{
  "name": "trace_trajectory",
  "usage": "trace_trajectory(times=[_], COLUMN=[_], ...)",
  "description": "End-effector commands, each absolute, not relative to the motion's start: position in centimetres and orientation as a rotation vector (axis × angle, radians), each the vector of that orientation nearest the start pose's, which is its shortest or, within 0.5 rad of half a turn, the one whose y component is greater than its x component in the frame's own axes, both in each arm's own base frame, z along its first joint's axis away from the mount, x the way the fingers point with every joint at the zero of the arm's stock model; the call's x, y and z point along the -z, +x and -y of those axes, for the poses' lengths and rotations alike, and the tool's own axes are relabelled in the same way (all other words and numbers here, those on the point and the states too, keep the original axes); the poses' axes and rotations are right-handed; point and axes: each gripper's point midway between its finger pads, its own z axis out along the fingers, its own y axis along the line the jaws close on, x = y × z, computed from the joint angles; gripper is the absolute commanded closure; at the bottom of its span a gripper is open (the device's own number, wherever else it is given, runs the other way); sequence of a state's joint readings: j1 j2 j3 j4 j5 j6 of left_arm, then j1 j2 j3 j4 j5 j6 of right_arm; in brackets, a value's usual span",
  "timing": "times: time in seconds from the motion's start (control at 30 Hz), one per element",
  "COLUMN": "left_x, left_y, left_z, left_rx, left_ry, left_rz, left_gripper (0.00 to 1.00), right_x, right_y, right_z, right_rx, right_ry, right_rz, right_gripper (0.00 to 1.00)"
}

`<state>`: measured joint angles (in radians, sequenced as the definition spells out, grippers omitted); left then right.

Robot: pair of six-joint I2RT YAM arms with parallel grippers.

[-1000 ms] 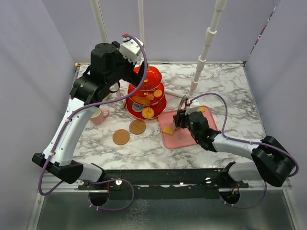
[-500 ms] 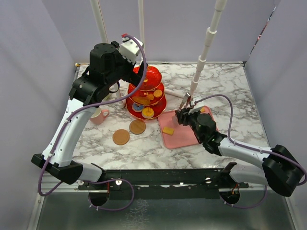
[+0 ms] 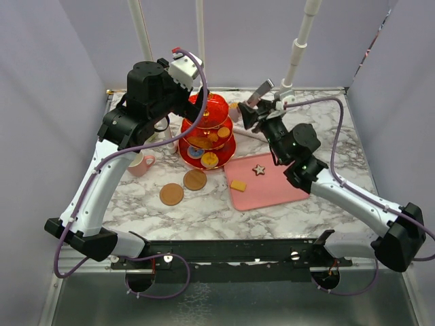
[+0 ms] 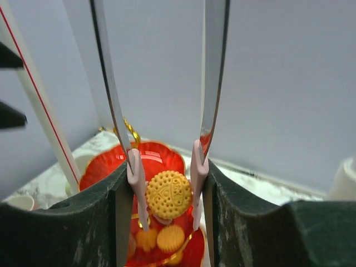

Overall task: Serve the afternoon tea
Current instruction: Place the desert on the desert table.

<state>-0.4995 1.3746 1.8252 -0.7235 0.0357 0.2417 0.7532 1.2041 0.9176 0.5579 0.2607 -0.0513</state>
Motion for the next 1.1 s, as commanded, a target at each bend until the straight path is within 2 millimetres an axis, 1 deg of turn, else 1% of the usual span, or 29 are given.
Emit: trace_trajectory(times=[0.0, 0.1, 0.2, 0.33, 0.53, 0.67, 0.8, 0.97, 1.07], left_x=[-43.9, -44.4, -44.9, -44.7, -44.8, -44.8, -44.6, -44.6, -44.5], left_y=[34.2, 33.9, 33.5, 33.3, 32.9, 32.8, 32.8, 32.9, 33.1], left_z=[17.7, 17.5, 17.2, 16.6, 16.5, 16.5, 16.5, 16.6, 16.7], left_rx=[0.202, 0.202, 0.2, 0.175, 0.179, 0.181, 0.18, 0.183, 0.185], left_ry=[0.646, 0.639, 0.637, 0.629, 0.631, 0.631, 0.633, 0.632, 0.63], left_rz=[-1.695, -1.682, -1.669, -1.671, -1.668, -1.668, -1.674, -1.677, -1.683], left_gripper=[0.01, 0.01, 0.01, 0.01, 0.01, 0.01, 0.01, 0.01, 0.01], right_x=[-39.4, -39.6, -39.5, -39.1, -38.7, -38.7, -38.8, -39.2, -40.2], right_y=[35.7, 37.3, 38.4, 39.4, 40.5, 40.9, 40.7, 40.2, 39.3], right_z=[-28.9, -30.9, -32.3, -33.4, -34.3, -34.3, -34.0, -33.6, -32.8], right_rx=[-0.424, -0.427, -0.434, -0.428, -0.422, -0.415, -0.406, -0.409, -0.414], right_ry=[-0.434, -0.48, -0.513, -0.539, -0.562, -0.557, -0.558, -0.562, -0.551], right_rz=[-1.249, -1.249, -1.251, -1.246, -1.24, -1.245, -1.242, -1.234, -1.216], right_gripper=[0.57, 0.56, 0.56, 0.55, 0.48, 0.41, 0.39, 0.37, 0.37])
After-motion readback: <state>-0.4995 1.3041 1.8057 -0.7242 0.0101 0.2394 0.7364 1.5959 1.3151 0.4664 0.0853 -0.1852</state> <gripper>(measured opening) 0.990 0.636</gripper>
